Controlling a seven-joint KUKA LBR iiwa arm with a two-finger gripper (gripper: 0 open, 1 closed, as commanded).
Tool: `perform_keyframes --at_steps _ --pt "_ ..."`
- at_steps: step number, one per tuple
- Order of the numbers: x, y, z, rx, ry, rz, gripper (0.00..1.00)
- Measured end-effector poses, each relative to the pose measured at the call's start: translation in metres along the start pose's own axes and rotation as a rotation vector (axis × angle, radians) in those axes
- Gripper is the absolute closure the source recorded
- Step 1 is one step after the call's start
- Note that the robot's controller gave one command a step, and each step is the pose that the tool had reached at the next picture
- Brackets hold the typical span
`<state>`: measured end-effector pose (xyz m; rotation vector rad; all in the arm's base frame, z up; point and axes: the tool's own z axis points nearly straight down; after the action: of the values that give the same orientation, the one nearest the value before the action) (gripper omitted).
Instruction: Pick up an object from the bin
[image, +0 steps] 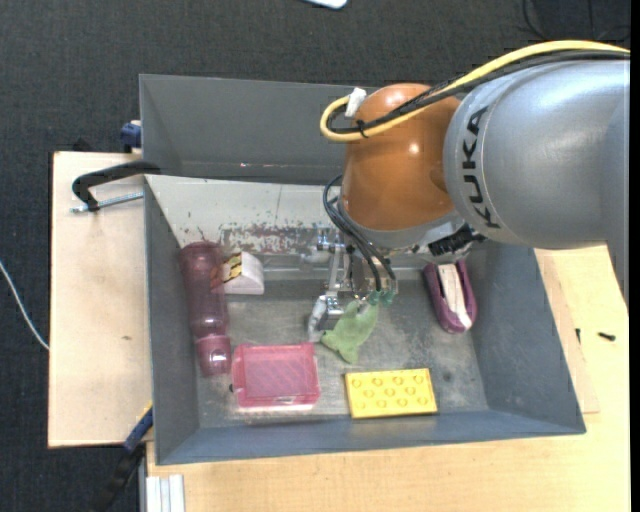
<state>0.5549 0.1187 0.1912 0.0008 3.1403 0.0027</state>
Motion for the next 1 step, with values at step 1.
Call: perform_keyframes --at_steps 1 --pt "0.0 0.0 0.0 0.0 0.0 0.0 0.0"
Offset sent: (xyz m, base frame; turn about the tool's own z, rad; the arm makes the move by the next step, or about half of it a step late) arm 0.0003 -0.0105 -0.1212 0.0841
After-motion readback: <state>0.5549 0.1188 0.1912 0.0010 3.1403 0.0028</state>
